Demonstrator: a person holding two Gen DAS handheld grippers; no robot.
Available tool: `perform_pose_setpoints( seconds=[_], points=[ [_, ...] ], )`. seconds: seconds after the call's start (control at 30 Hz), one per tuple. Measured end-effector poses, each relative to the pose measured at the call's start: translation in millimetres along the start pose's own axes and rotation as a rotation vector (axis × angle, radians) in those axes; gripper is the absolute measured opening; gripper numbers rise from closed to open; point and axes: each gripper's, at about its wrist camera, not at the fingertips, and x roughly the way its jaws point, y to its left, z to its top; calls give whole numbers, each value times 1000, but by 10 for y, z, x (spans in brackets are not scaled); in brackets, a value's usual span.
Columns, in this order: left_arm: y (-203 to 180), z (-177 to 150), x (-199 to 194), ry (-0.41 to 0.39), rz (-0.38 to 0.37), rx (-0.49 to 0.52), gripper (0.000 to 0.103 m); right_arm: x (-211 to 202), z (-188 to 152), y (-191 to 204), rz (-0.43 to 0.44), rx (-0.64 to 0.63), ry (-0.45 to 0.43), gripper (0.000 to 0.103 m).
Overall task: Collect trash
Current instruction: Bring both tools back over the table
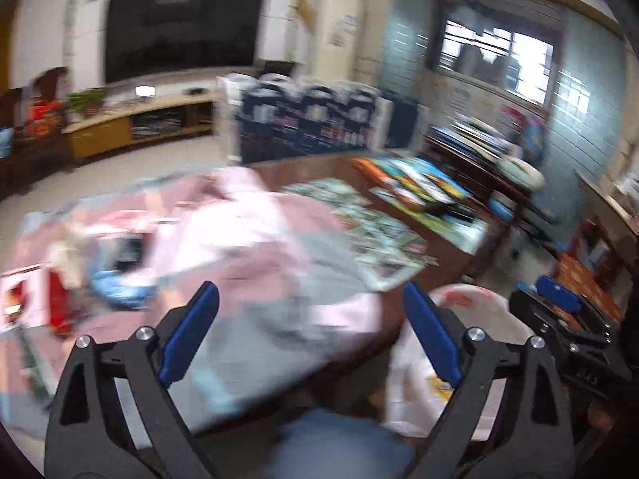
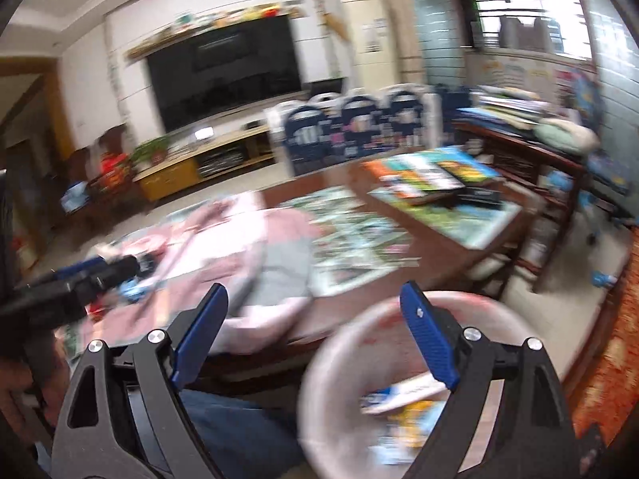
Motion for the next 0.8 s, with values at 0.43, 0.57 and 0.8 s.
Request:
perform_pose_setpoints(
  seconds=[0.43, 0.57, 0.8],
  points=[
    [2239, -654, -803, -2, 532, -198, 97, 754, -142, 2551, 365, -248, 58, 86],
    [2443, -855, -755, 28, 519, -254, 97, 883, -342, 2750, 351, -295, 69, 86],
    [2272, -831, -716, -26, 503, -220, 97, 891, -310, 2538, 346, -241, 75, 88]
  ],
)
